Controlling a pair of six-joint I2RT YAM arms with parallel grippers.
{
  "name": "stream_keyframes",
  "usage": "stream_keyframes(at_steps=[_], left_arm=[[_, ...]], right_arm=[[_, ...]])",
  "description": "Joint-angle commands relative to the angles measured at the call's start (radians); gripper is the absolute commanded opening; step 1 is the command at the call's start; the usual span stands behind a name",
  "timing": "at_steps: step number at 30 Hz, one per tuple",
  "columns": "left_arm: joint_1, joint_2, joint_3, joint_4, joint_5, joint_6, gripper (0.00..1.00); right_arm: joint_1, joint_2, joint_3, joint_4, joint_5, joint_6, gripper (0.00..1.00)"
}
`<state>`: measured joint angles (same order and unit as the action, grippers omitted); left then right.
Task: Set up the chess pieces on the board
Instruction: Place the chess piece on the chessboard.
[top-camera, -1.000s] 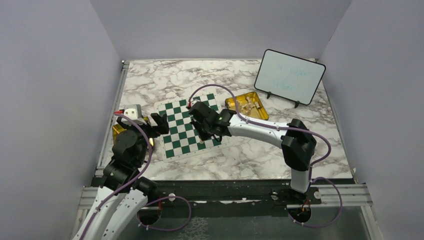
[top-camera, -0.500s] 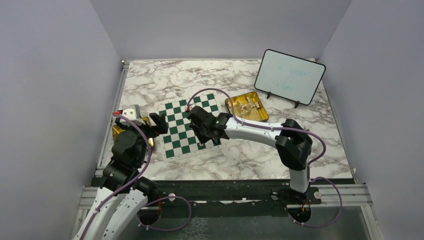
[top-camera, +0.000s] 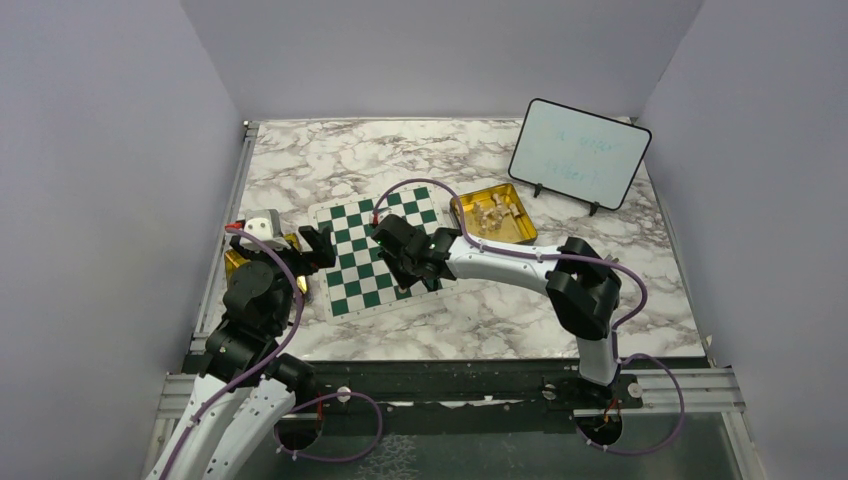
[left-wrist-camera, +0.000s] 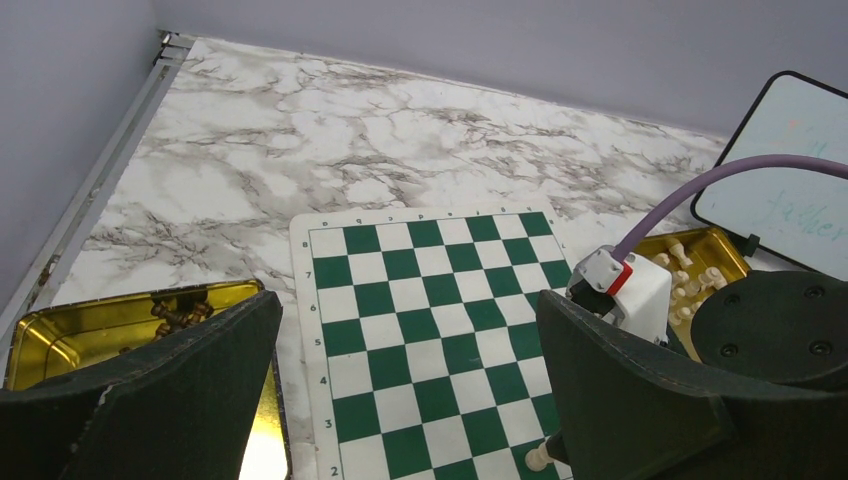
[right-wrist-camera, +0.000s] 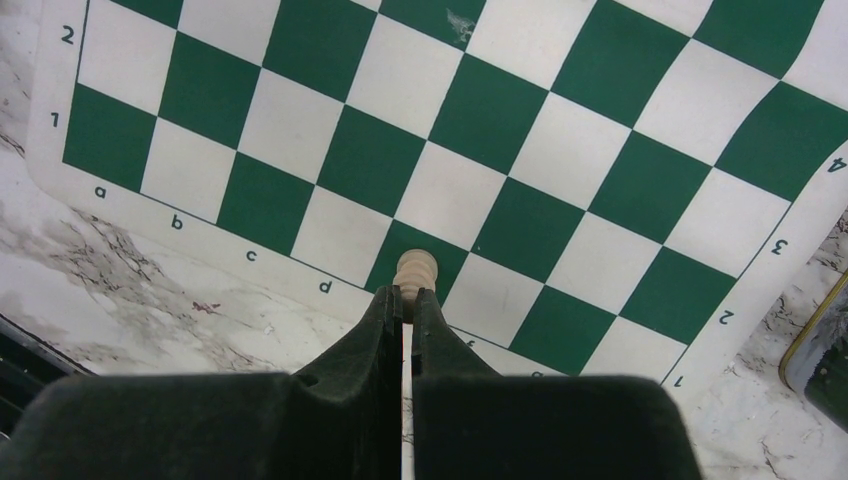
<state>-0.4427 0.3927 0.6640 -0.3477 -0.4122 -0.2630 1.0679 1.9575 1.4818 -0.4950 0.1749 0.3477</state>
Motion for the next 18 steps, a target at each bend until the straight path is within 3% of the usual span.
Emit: stream_keyframes(at_steps=[1,18], left_arm=[[-0.002,-0.009,0.031,-0.013,-0.017,-0.004,0.99],[-0.002,-0.011,0.028,-0.013,-0.01,-0.004,0.99]], right_arm=[[0.014,0.021,-0.003,-0.007,0.021,0.002,0.02],[0.027,0.008,0.013,-0.043,0.032,0.011,0.02]])
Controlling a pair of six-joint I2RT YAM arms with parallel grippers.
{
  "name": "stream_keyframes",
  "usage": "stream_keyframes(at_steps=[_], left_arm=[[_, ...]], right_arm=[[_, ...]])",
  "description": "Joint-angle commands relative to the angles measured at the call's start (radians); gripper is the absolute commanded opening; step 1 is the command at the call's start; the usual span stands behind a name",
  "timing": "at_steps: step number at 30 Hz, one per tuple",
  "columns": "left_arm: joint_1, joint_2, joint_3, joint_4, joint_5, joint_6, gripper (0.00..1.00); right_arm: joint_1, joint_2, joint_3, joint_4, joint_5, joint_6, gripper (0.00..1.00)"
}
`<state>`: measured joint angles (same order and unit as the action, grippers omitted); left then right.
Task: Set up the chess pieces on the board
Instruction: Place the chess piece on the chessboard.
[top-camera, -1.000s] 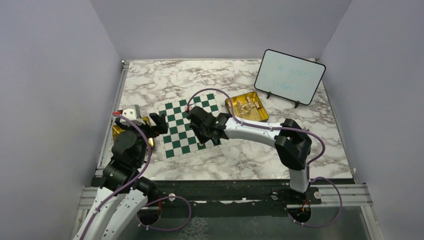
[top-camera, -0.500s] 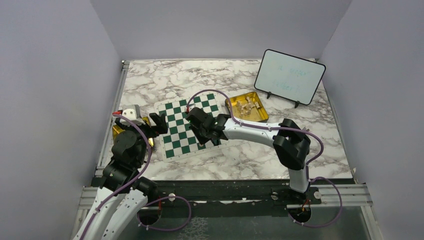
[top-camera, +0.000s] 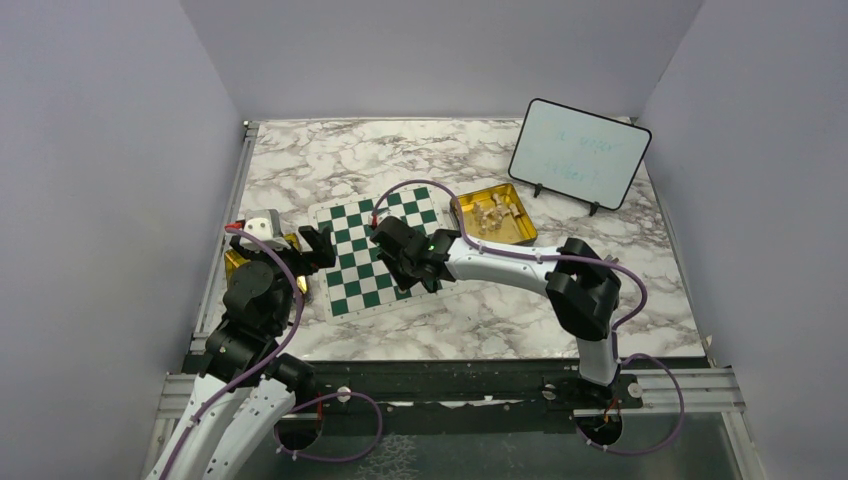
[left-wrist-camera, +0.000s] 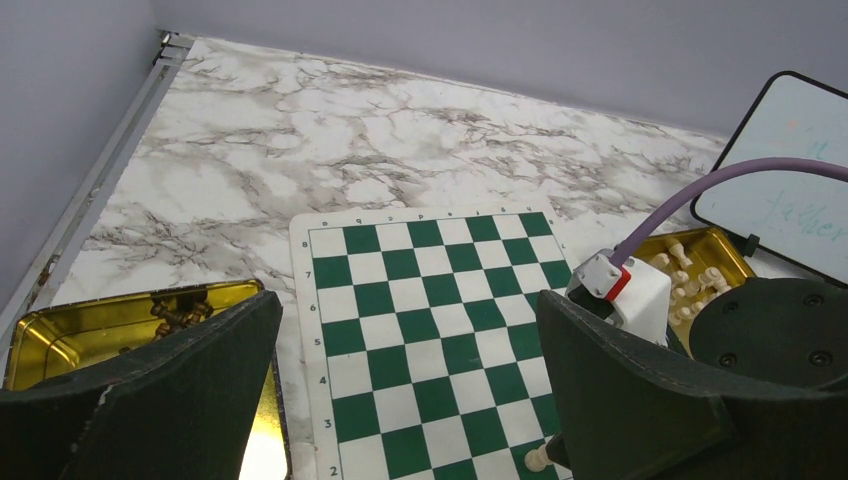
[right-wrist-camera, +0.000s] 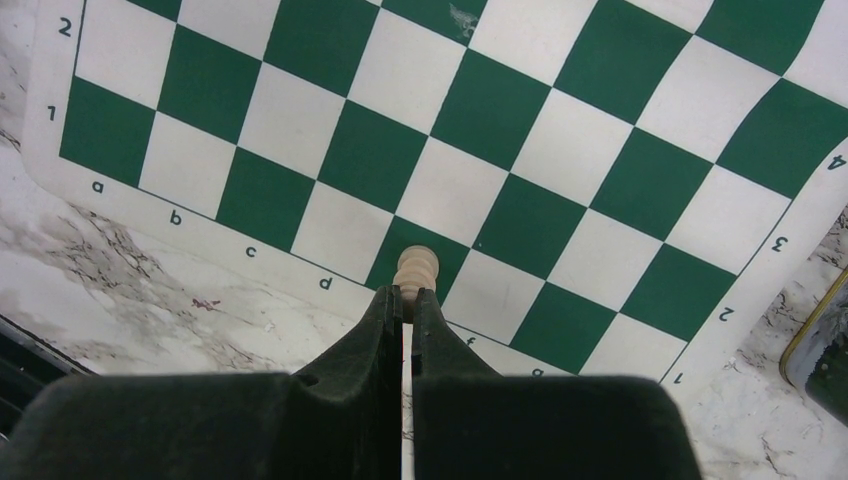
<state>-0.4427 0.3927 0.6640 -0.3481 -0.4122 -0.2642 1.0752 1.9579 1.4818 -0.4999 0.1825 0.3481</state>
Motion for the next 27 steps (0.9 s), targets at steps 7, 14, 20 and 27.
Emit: stream_keyframes(at_steps=[7,14,20,27], left_arm=[[-0.002,-0.011,0.028,-0.011,-0.01,-0.003,0.99],[-0.002,-0.011,0.028,-0.011,-0.007,-0.004,0.99],[-0.002,-0.011,0.028,-0.009,-0.008,-0.003,0.99],[-0.002,-0.011,0.027,-0.009,-0.008,-0.003,0.99]], right_arm=[[0.026,-0.006,0.017,-0.04,0.041,0.008,0.02],[0.028,-0.005,0.029,-0.049,0.055,0.004,0.02],[0.028,-0.01,0.044,-0.055,0.062,0.0,0.02],[0.028,0.0,0.044,-0.042,0.048,0.003,0.02]])
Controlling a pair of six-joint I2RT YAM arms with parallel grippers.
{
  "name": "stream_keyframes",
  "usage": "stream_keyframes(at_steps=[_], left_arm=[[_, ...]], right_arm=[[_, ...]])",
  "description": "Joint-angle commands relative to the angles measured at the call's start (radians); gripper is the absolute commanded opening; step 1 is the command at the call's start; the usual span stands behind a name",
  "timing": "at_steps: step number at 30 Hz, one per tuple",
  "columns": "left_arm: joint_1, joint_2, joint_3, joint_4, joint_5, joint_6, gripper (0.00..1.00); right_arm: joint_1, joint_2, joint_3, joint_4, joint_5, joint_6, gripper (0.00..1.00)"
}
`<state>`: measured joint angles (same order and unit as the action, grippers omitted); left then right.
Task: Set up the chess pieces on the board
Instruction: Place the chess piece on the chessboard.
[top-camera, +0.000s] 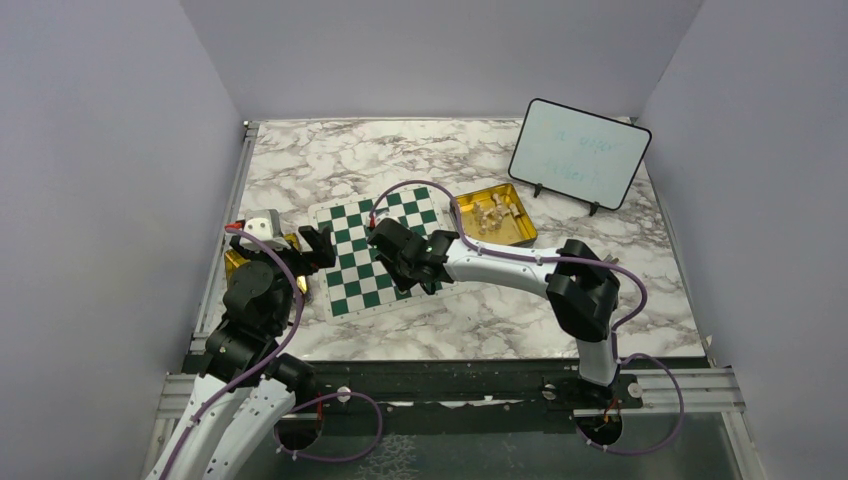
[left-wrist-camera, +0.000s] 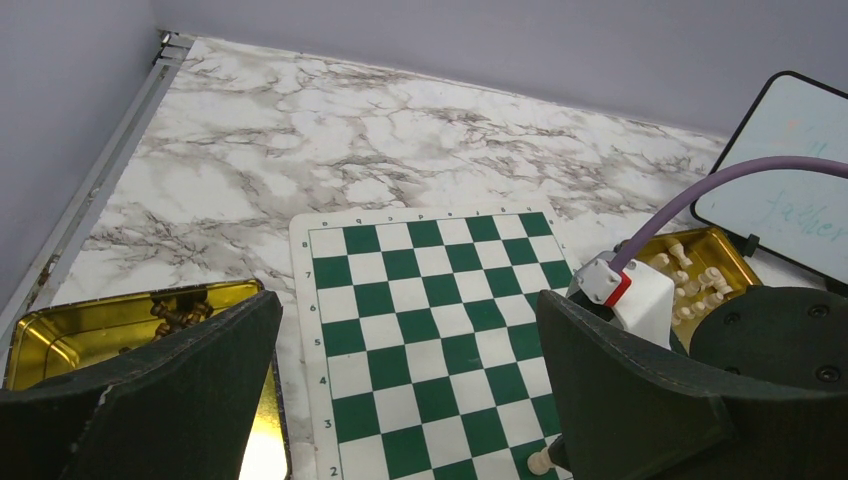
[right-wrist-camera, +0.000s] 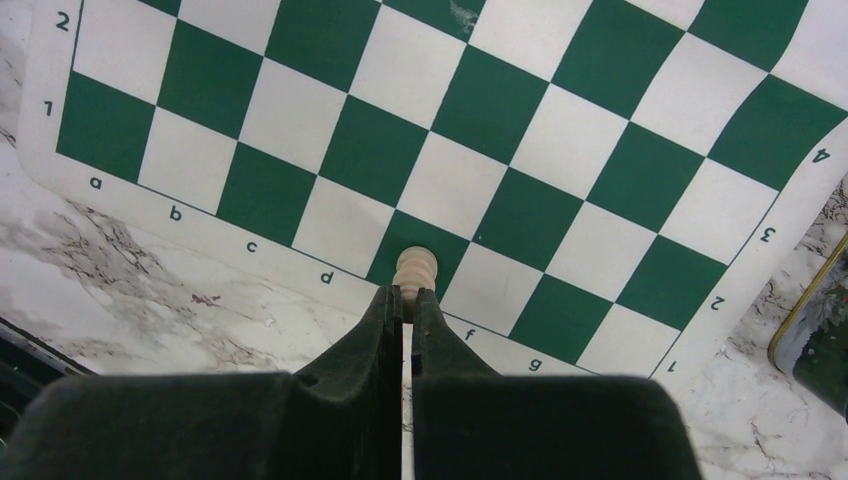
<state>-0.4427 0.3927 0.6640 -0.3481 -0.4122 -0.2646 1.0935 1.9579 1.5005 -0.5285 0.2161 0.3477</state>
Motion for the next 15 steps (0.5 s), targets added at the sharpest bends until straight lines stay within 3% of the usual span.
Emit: stream_keyframes(at_steps=[1,7,15], left_arm=[[-0.002,-0.01,0.026,-0.009,-0.008,-0.002,0.99],[-0.002,-0.012,0.026,-0.009,-0.008,-0.002,0.99],[-0.002,-0.012,0.026,-0.009,-0.008,-0.002,0.99]], right_arm=[[0.009,0.005,0.026,-0.015,0.014,0.005,0.02],[0.009,0.018,0.02,-0.019,0.018,0.009,0.03],[0.009,0.019,0.012,-0.008,0.022,0.021,0.19]])
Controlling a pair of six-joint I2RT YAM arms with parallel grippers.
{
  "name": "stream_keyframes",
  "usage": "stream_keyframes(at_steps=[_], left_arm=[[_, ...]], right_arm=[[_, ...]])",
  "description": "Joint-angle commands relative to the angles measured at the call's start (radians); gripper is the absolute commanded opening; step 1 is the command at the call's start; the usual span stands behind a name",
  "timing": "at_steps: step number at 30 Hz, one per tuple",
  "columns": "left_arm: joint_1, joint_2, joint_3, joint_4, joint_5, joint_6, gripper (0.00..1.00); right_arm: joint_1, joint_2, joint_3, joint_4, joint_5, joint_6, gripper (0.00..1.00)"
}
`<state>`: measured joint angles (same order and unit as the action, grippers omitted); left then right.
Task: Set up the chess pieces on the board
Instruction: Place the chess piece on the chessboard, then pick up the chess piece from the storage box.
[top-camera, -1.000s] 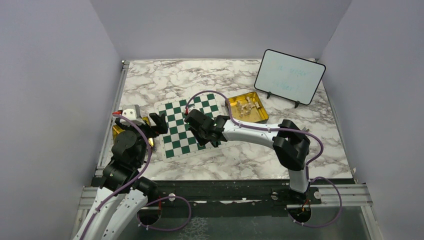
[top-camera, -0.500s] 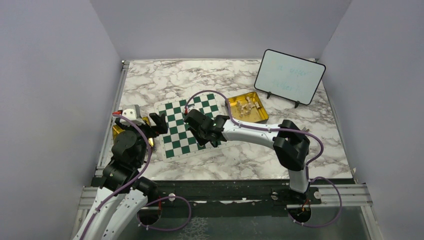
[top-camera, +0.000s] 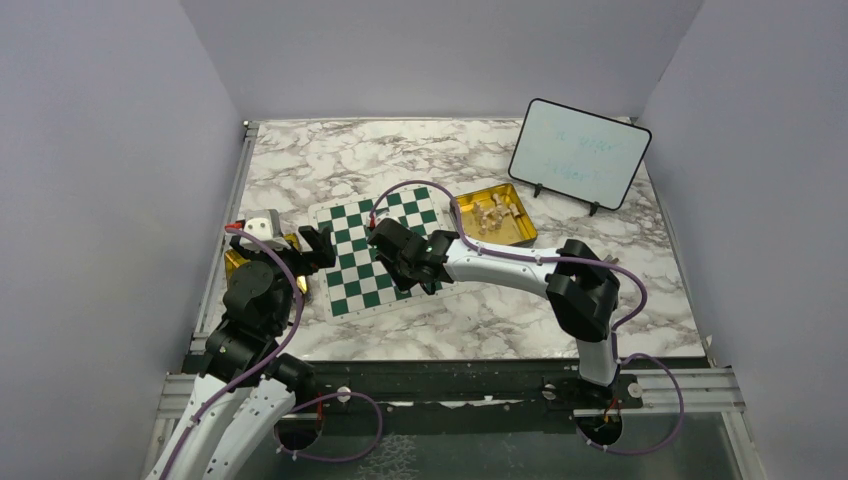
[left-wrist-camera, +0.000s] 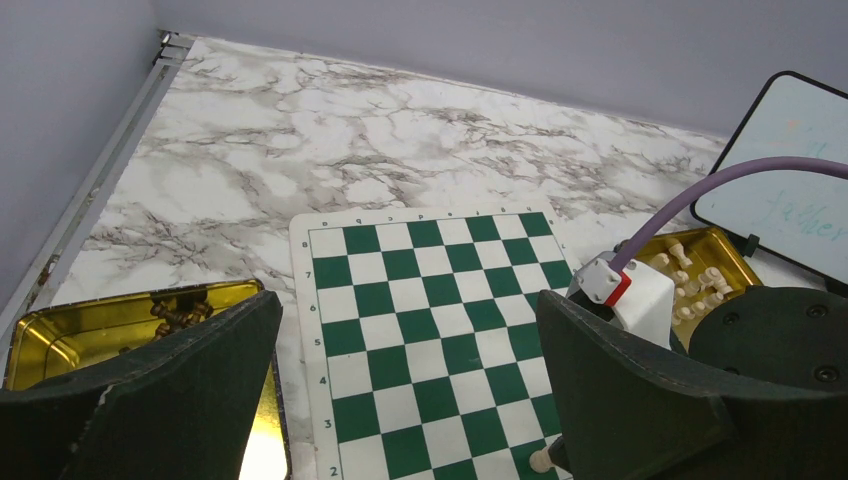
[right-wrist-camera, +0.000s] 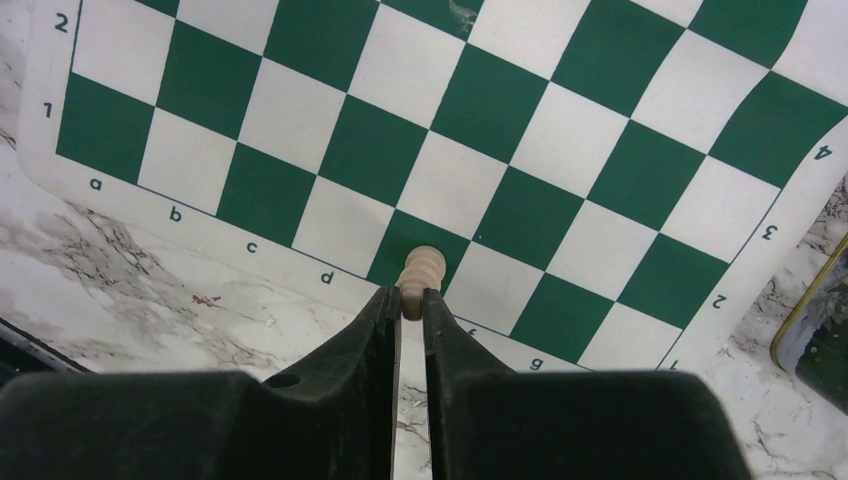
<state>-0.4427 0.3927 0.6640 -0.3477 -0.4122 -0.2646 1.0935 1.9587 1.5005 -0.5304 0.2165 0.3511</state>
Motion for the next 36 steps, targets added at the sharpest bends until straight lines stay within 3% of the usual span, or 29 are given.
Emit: stream_keyframes(at_steps=[1,10,21,27,36], left_arm=[[-0.002,-0.012,0.026,-0.01,-0.008,-0.002,0.99],[-0.002,-0.013,0.024,-0.01,-0.005,-0.002,0.99],[-0.002,-0.005,0.016,-0.008,0.005,-0.005,0.99],[-0.002,0.007,0.008,-0.006,0.046,-0.013,0.99],[-0.002,0.143,0.036,-0.038,0.163,-0.028,0.99]], right_arm=[[0.009,0.017,0.011,-0.004,0.022,0.017,0.2],[0.009,-0.023,0.01,0.0,0.015,0.034,0.32],[0.008,-0.136,-0.024,0.004,0.115,0.013,0.49],[-0.027,-0.228,-0.099,0.044,0.192,-0.027,0.45],[-0.093,-0.306,-0.177,0.078,0.167,-0.066,0.4]])
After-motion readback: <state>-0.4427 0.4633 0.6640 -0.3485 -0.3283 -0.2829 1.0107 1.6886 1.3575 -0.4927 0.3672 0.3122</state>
